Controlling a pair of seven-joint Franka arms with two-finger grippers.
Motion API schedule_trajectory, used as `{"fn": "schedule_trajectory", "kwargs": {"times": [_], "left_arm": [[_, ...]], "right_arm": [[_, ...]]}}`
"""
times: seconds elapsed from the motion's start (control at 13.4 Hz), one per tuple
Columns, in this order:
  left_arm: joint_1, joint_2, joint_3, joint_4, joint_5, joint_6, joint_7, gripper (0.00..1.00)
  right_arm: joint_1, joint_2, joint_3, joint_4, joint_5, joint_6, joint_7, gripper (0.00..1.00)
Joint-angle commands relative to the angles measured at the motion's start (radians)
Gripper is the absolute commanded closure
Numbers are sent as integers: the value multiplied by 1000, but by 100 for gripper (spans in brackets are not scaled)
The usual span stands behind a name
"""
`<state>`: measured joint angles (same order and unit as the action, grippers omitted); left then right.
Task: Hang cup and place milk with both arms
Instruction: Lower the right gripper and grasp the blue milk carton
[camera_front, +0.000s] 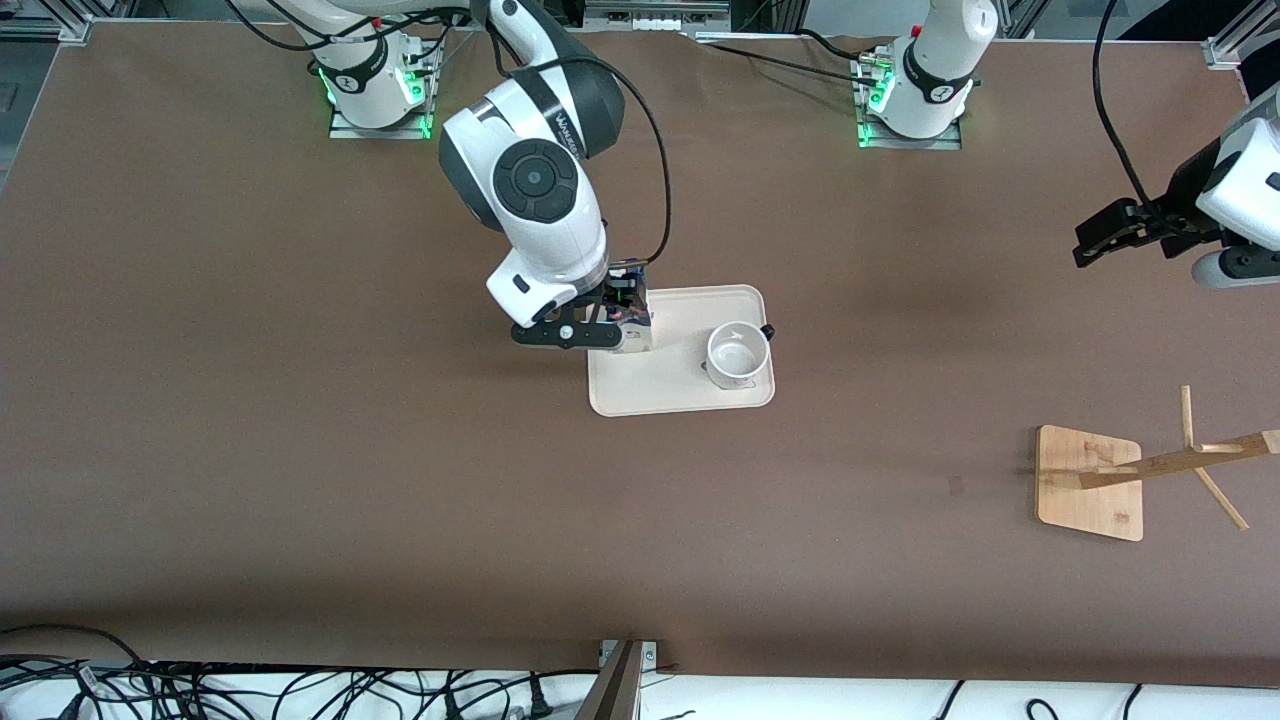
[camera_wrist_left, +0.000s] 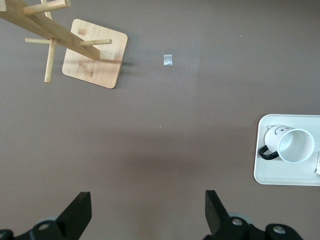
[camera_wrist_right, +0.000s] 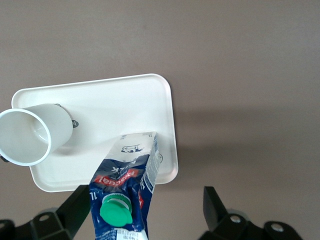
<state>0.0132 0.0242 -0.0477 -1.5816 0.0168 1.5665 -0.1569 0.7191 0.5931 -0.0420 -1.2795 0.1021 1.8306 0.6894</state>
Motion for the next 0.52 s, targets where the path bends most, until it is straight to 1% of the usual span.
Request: {"fn": "schedule_trajectory", "kwargs": {"times": [0.0, 0.15, 0.45], "left_arm": [[4, 0, 0, 3, -17, 6, 8, 0], [4, 0, 0, 0, -17, 6, 8, 0], [4, 0, 0, 0, -17, 6, 8, 0]], "right_arm": [[39, 46, -7, 74, 7, -7, 44, 0], [49, 54, -6, 80, 7, -7, 68, 0], [68, 63, -6, 77, 4, -8, 55, 0]]}}
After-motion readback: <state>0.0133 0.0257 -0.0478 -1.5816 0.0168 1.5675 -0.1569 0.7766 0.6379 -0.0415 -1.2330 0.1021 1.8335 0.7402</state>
